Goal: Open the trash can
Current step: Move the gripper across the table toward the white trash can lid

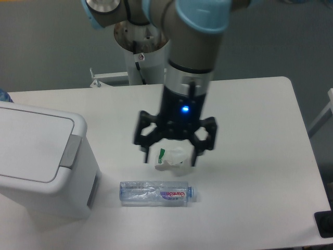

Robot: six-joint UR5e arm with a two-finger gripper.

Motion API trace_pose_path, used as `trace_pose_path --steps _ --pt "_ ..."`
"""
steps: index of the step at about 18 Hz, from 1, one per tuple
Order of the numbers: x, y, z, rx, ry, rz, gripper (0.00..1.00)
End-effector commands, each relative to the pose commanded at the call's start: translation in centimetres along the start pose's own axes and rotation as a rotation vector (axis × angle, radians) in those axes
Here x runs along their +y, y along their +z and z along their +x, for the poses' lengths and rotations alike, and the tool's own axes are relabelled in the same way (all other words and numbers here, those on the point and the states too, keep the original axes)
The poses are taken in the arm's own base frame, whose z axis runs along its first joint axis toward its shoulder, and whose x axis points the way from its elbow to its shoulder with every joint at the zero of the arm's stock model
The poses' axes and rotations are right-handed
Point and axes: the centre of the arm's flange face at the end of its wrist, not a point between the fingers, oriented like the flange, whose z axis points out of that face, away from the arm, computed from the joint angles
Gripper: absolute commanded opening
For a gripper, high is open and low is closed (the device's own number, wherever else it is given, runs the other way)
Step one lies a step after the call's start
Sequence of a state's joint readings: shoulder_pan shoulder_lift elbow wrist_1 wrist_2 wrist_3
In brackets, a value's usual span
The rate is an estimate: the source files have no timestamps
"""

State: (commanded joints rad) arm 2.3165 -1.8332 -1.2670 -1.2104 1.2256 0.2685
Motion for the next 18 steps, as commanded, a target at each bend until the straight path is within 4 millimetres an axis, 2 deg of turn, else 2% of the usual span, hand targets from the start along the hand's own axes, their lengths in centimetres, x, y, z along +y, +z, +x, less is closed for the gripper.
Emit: trace_pose_path --steps 4,7,11,15,18 --pt "0.6 0.5 2.5 0.016 0.022 -0.01 1.0" --pt "1.3 1.0 2.7 0.02 0.019 -0.021 1.0" --pt "2.9 2.7 4.9 0.038 0.021 -0.045 1.0" --pt "2.6 2.7 5.6 0.032 0.006 0.005 1.0" --pt "3.3 3.6 6.2 0.038 0.008 -0.013 1.0"
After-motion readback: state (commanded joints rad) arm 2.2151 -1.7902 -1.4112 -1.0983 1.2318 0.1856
